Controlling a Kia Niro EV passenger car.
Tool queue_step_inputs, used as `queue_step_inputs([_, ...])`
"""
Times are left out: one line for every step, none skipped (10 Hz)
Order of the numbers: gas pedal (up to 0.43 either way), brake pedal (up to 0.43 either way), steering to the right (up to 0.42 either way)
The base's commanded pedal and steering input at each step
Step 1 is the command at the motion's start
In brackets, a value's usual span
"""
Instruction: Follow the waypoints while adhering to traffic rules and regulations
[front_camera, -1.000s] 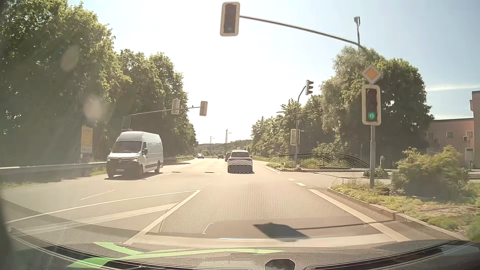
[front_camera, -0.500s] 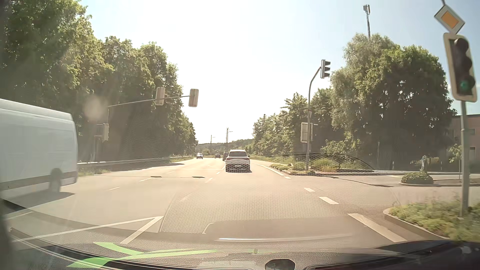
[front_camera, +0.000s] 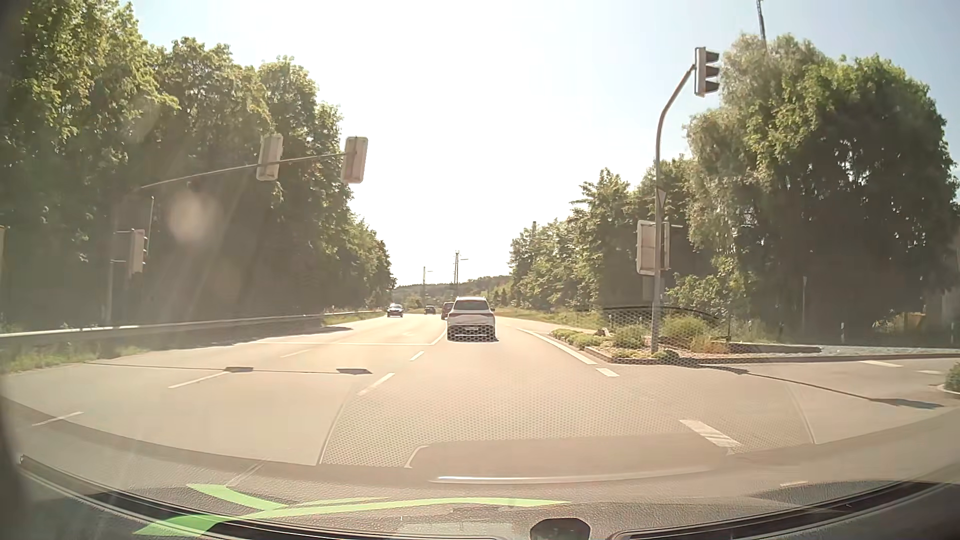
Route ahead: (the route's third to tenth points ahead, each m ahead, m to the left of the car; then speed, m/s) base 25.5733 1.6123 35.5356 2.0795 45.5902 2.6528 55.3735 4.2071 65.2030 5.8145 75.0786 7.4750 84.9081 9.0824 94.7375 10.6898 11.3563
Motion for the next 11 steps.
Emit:
queue_step_inputs([0.311,0.0,-0.009])
queue_step_inputs([0.299,0.0,-0.009])
queue_step_inputs([0.299,0.0,-0.009])
queue_step_inputs([0.299,0.0,-0.009])
queue_step_inputs([0.299,0.0,-0.01])
queue_step_inputs([0.299,0.0,-0.01])
queue_step_inputs([0.299,0.0,-0.012])
queue_step_inputs([0.299,0.0,-0.014])
queue_step_inputs([0.299,0.0,-0.018])
queue_step_inputs([0.299,0.0,-0.02])
queue_step_inputs([0.299,0.0,-0.02])
